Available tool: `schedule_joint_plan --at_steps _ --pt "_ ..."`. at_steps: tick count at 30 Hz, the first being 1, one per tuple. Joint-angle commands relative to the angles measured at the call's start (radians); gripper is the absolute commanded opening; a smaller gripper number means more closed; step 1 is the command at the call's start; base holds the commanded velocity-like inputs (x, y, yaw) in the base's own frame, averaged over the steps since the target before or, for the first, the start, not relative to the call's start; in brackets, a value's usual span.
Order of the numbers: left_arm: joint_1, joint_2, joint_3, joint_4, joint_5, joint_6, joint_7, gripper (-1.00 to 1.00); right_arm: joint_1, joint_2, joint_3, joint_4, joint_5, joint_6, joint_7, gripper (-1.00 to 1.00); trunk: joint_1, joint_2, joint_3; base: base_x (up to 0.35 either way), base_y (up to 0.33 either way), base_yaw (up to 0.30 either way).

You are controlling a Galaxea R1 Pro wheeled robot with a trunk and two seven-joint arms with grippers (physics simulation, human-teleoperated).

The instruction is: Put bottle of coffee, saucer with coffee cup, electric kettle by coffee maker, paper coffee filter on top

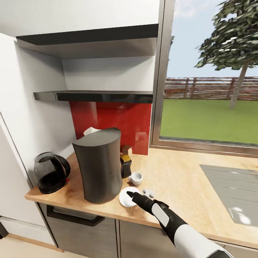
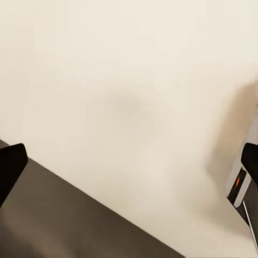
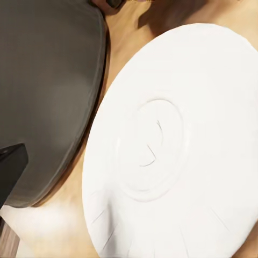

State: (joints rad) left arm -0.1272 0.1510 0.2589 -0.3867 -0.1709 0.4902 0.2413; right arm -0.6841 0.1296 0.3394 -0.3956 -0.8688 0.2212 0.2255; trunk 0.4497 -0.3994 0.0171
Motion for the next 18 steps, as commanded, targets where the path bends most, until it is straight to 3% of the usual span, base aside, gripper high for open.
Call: schedule_joint_plan --at_steps 1,18 --pt "0.0 -0.001 0.007 -0.001 -0.01 0.005 -0.002 1.0 0.0 -0.001 0.004 0.001 -0.002 0.003 -0.002 1.0 0.0 -0.001 -0.001 -0.108 -0.059 0.0" --pt "0.0 -0.006 0.006 0.0 -0.01 0.005 -0.003 1.0 0.0 -0.003 0.002 -0.01 -0.001 0.004 -0.002 1.0 0.0 -0.001 -0.001 -0.219 -0.162 0.0"
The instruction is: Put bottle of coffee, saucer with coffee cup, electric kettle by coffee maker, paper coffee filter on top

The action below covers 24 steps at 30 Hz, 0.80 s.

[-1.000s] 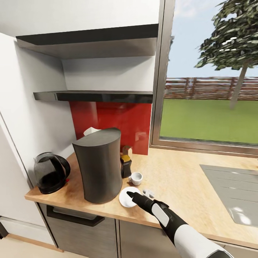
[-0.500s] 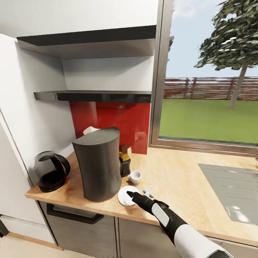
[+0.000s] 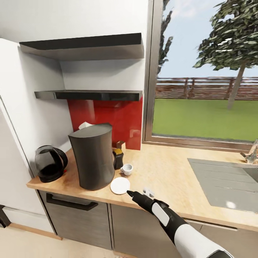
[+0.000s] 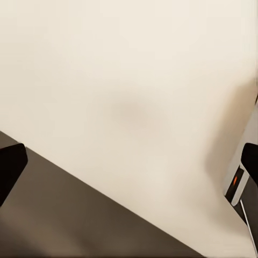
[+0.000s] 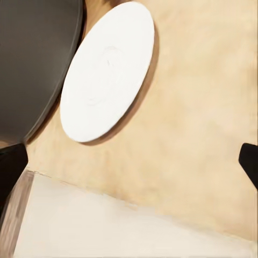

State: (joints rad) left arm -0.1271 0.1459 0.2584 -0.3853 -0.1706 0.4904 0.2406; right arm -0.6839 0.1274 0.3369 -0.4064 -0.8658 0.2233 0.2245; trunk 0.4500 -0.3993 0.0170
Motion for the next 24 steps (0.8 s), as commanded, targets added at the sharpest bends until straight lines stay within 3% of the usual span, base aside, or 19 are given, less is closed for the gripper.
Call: schedule_joint_plan --at_steps 1,5,9,13,19,23,24 --pt "0.0 -0.001 0.007 -0.002 -0.01 0.005 -0.003 1.0 0.0 -0.001 0.004 0.0 -0.004 0.002 -0.001 1.0 0.0 -0.001 0.0 -0.207 -0.17 0.0" --pt "0.0 0.0 0.007 -0.001 -0.009 0.004 -0.003 1.0 0.0 -0.008 0.001 -0.03 -0.004 0.003 0.001 1.0 0.0 -0.001 0.0 -0.206 -0.17 0.0" --pt "0.0 0.001 0.006 -0.001 -0.008 0.003 -0.004 1.0 0.0 -0.043 0.001 -0.168 -0.001 0.008 0.0 1.0 0.0 -0.001 0.0 -0.155 -0.114 0.0" --pt "0.001 0.0 0.003 0.0 -0.011 0.003 -0.004 1.0 0.0 -0.06 0.002 -0.261 0.005 0.011 0.001 1.0 0.0 -0.001 0.0 -0.044 -0.028 0.0" --pt "0.01 0.005 -0.005 0.002 -0.023 0.002 -0.006 1.0 0.0 -0.078 0.002 -0.491 0.014 0.011 0.002 1.0 0.0 -0.001 0.0 -0.003 -0.002 0.0" --pt "0.013 -0.001 -0.008 0.0 -0.024 -0.029 -0.007 1.0 0.0 -0.085 -0.004 -0.528 0.246 0.011 -0.044 1.0 0.0 -0.001 0.0 0.0 0.0 0.0" --pt "0.013 -0.001 -0.008 0.0 -0.024 -0.052 -0.007 1.0 0.0 -0.085 -0.011 -0.529 0.275 0.011 -0.071 1.0 0.0 -0.001 0.0 0.0 0.0 0.0"
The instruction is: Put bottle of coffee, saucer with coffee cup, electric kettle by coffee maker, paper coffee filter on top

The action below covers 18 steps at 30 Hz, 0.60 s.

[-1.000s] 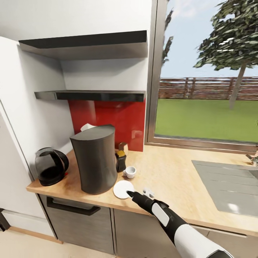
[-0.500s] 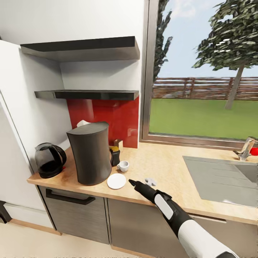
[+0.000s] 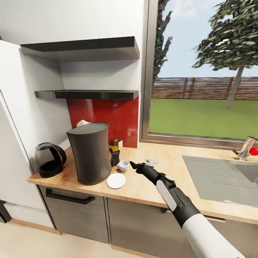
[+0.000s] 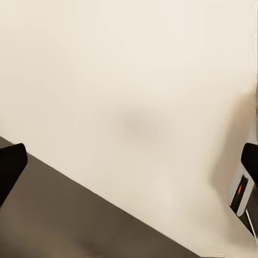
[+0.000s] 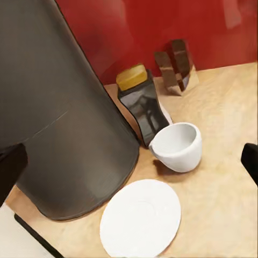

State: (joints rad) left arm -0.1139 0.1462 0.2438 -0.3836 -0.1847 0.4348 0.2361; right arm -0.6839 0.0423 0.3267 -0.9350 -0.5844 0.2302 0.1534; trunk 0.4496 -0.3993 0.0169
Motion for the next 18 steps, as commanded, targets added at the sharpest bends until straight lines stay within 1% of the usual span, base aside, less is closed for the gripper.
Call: schedule_joint_plan --at_steps 1,2,3,7,9,10,12,13,14,15,18 --pt "0.0 -0.001 0.006 -0.001 -0.01 -0.007 -0.003 1.0 0.0 0.0 -0.004 -0.001 0.004 0.004 -0.014 1.0 0.0 -0.001 0.0 0.0 0.0 0.0" --pt "0.0 0.0 0.007 -0.001 -0.009 -0.037 -0.003 1.0 0.0 0.0 -0.012 -0.003 0.03 0.004 -0.068 1.0 0.0 -0.001 0.0 0.0 0.0 0.0" --pt "0.0 0.001 0.006 -0.001 -0.009 -0.048 -0.003 1.0 0.0 0.001 -0.014 -0.003 0.039 0.004 -0.094 1.0 0.0 -0.001 0.0 0.0 0.0 0.0" --pt "0.0 0.002 0.007 -0.001 -0.009 -0.062 -0.003 1.0 0.0 0.001 -0.016 -0.003 0.051 0.005 -0.133 1.0 0.0 -0.001 0.0 0.0 0.0 0.0" --pt "-0.001 0.001 0.008 -0.001 -0.009 -0.064 -0.003 1.0 0.0 0.001 -0.014 -0.002 0.07 0.009 -0.207 1.0 0.0 -0.001 0.0 0.0 0.0 0.0" --pt "0.0 0.0 0.008 -0.001 -0.009 -0.064 -0.003 1.0 0.0 0.004 -0.012 -0.002 0.088 0.014 -0.256 1.0 0.0 -0.001 0.0 0.0 0.0 0.0" --pt "0.0 0.001 0.008 -0.001 -0.009 -0.065 -0.003 1.0 0.0 0.009 -0.009 -0.003 0.137 0.054 -0.365 1.0 0.0 -0.001 0.0 0.0 0.0 0.0" --pt "0.0 0.001 0.008 -0.001 -0.009 -0.065 -0.003 1.0 0.0 0.011 -0.009 -0.004 0.148 0.069 -0.388 1.0 0.0 -0.001 0.0 0.0 0.0 0.0" --pt "0.0 0.002 0.008 -0.002 -0.009 -0.066 -0.003 1.0 0.0 0.015 -0.009 -0.008 0.165 0.101 -0.428 1.0 0.0 -0.001 0.0 0.0 0.0 0.0" --pt "0.0 0.002 0.008 -0.002 -0.008 -0.066 -0.003 1.0 0.0 0.017 -0.008 -0.011 0.171 0.117 -0.445 1.0 0.0 -0.001 0.0 0.0 0.0 0.0" --pt "0.0 0.002 0.013 -0.003 -0.007 -0.068 -0.002 1.0 0.0 0.026 -0.008 -0.033 0.196 0.21 -0.51 1.0 0.0 -0.001 0.0 0.0 0.0 0.0"
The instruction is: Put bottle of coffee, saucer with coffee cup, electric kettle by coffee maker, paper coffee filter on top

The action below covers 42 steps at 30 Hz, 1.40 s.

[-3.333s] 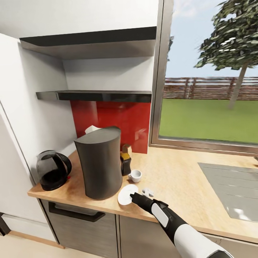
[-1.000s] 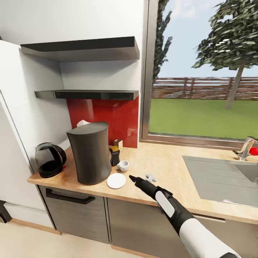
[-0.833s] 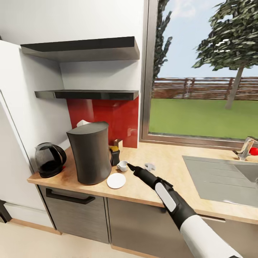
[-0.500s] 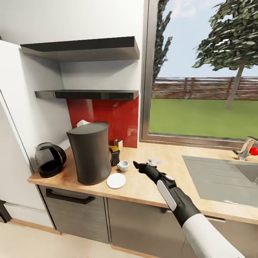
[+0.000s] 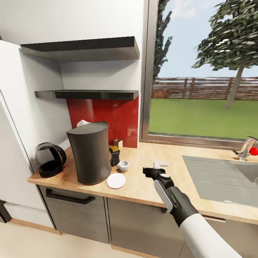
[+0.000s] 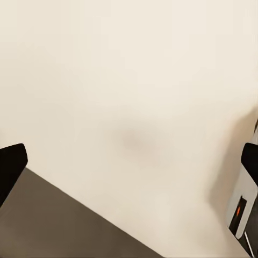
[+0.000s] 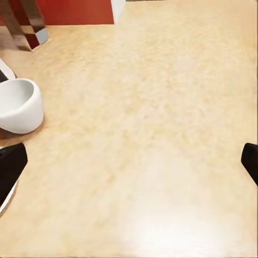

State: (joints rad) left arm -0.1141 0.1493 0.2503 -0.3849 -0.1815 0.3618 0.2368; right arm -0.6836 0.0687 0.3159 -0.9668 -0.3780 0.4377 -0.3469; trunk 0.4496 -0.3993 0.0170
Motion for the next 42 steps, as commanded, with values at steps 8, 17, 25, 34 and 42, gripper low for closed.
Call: schedule_joint_plan --at_steps 8,17,25,34,42 --pt "0.0 -0.005 0.012 0.001 -0.004 -0.06 -0.002 1.0 -0.001 0.001 0.005 -0.001 -0.005 0.038 -0.019 1.0 0.0 -0.001 0.0 0.017 0.0 0.0" --pt "0.001 -0.006 0.012 0.04 -0.007 -0.07 -0.002 1.0 -0.002 0.06 0.005 -0.089 0.013 0.282 -0.057 1.0 0.0 -0.001 0.0 0.159 0.021 0.0" --pt "0.001 -0.001 0.012 0.08 -0.008 -0.072 -0.002 1.0 -0.012 0.106 0.005 -0.159 0.045 0.462 -0.218 1.0 0.0 -0.001 0.0 0.007 0.001 0.0" --pt "0.001 0.002 0.011 0.087 -0.009 -0.073 -0.002 1.0 -0.013 0.106 0.005 -0.163 0.049 0.476 -0.227 1.0 0.0 -0.001 0.0 0.124 0.131 0.0" --pt "0.001 0.002 0.011 0.097 -0.01 -0.073 -0.002 1.0 -0.013 0.106 0.004 -0.16 0.05 0.477 -0.227 1.0 0.0 -0.001 0.0 0.25 0.241 0.0"
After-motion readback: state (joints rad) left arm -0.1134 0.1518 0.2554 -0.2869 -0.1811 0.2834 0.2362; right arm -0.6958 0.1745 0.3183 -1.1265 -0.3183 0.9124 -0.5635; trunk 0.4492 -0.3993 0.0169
